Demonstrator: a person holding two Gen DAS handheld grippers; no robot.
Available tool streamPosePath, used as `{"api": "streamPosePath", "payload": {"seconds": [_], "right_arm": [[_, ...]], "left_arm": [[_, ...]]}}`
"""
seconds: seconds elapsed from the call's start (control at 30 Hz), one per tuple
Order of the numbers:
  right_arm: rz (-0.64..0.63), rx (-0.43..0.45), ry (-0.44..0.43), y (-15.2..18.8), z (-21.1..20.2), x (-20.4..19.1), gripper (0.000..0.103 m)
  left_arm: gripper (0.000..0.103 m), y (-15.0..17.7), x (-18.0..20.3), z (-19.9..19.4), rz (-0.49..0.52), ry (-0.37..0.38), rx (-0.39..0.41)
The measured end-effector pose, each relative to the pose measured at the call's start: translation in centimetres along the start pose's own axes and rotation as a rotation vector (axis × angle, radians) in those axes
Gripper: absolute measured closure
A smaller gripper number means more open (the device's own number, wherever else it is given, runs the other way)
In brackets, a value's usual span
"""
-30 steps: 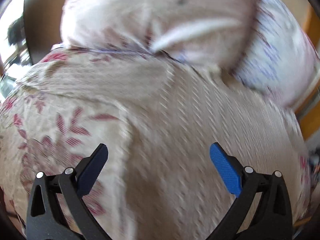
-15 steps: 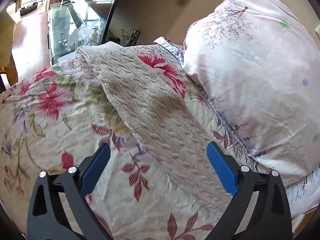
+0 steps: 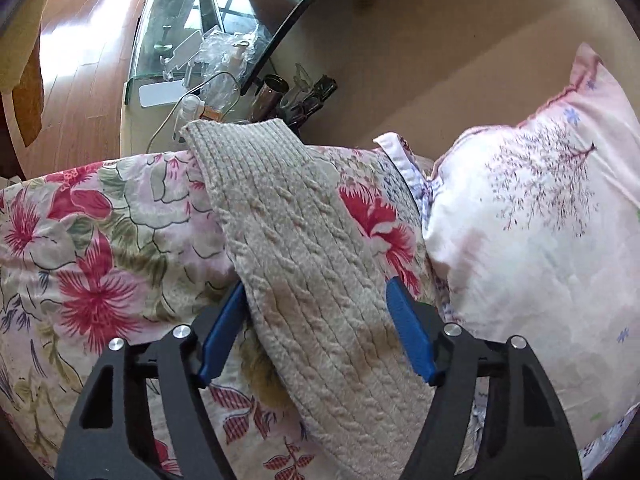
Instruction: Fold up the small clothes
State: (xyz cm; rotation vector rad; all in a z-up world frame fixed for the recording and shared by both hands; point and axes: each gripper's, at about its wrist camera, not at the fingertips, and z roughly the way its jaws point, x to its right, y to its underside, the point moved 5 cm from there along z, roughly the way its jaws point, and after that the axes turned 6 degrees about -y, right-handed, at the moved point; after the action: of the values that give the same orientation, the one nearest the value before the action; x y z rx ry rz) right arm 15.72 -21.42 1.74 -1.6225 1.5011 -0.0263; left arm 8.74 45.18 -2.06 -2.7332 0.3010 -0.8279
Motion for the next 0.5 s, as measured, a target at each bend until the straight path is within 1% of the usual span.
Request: {"api": "streamPosePath", "payload": {"seconds": [0.07,0.1,0.13,0.17,0.2,0.23,0.27,0.33,0.37,0.43,0.47,0.5], "right_arm": [[0.009,-0.011,0.012,1.0,-0.2,0.8,0.043],[0.009,-0.016,0.013,1.7,0.1,0.8,0.043],[0.011,-0.023,0.013,2.1,0.4,0.7,0.043],[0.011,-0.032,0.012,2.4,0.6,0.7,0.043],[0.010,-0.036,0.009,2.6,0.5,0.8,0.043],[0.008,-0.039,0.007,2.7,0.6,0.7,0.043],[0.002,-0.040,0.007,2.7,0.6,0.6,0.043],[-0.005,-0.033,0.011,2.7,0.1,0.8,0.043],[0.000,-0.026,0.018,2.6,-0.2,1.1,0.042],[0.027,-0.003,0.032,2.3,-1.3,2.2,0.042],[0.039,0.006,0.040,2.2,-1.8,2.7,0.042],[0.057,0.022,0.051,2.1,-2.5,3.5,0.042]], "left_arm": [[0.033,-0.5,0.1,0.0,-0.036,0.004,0.001],[0.037,-0.8,0.2,0.1,-0.034,-0.010,0.002],[0.055,-1.0,0.3,0.2,-0.025,-0.031,0.006],[0.071,-1.2,0.3,0.3,-0.014,-0.049,0.010],[0.096,-1.2,0.5,0.5,-0.002,-0.030,-0.006],[0.095,-1.1,0.9,0.5,0.012,-0.019,-0.012],[0.095,-0.9,1.4,-0.1,0.042,-0.017,0.003],[0.096,0.1,4.2,-2.1,0.191,0.014,0.060],[0.096,1.3,6.4,-3.5,0.296,0.048,0.086],[0.096,5.1,11.3,-6.6,0.518,0.148,0.134],[0.097,8.0,13.9,-8.4,0.636,0.217,0.151],[0.097,11.9,16.8,-10.5,0.774,0.304,0.157]]}}
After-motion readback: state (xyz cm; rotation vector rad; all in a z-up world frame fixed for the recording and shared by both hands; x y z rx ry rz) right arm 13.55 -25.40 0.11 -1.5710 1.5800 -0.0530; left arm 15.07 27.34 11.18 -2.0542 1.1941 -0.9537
